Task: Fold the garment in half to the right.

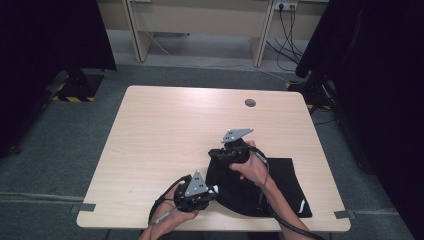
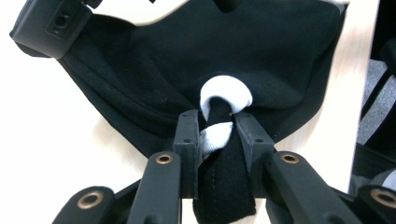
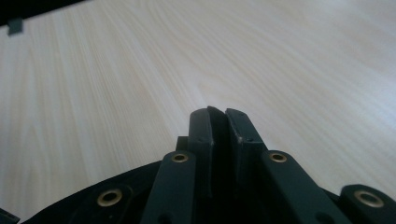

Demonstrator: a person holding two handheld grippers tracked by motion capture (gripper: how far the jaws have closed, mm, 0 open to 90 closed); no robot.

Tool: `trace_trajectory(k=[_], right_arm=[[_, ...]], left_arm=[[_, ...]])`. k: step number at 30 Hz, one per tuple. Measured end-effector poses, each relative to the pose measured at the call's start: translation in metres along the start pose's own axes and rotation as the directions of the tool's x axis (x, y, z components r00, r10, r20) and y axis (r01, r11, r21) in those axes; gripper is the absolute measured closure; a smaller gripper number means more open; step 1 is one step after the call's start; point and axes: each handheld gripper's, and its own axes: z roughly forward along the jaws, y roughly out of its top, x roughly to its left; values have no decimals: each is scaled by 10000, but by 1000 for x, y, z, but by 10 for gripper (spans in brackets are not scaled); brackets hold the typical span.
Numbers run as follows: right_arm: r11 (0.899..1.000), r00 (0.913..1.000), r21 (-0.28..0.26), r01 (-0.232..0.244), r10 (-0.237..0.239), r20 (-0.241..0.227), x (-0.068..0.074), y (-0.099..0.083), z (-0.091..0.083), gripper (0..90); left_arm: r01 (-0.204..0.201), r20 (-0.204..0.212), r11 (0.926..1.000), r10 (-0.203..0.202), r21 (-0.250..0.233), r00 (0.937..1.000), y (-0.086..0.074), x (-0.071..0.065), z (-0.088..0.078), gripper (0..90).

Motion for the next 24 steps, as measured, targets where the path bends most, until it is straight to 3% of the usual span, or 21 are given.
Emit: trace_trajectory(k=[3, 7, 12, 17, 24], right_arm=[[9991, 10000, -411, -51, 49, -40, -1, 6, -15, 815], [9956, 9998, -929, -112, 124, 122, -5, 10, -38, 815], [9880, 9983, -1511, -320, 389, 431, -12, 3, -68, 816], [9801, 9958, -1913, -532, 663, 628, -23, -8, -93, 816], [9728, 9918, -2128, -916, 1083, 682, -38, -32, -114, 813]], left_arm=[[-265, -59, 9996, 265, -111, 9996, 15, -2, -7, 725], [-639, 182, 9978, 642, -163, 9978, 34, -7, -7, 726], [-1139, -142, 9933, 1137, -181, 9934, 60, -14, -4, 726], [-1569, 81, 9876, 1569, -88, 9876, 85, -23, 10, 726], [-1680, 696, 9858, 1673, 49, 9834, 106, -36, 42, 724]])
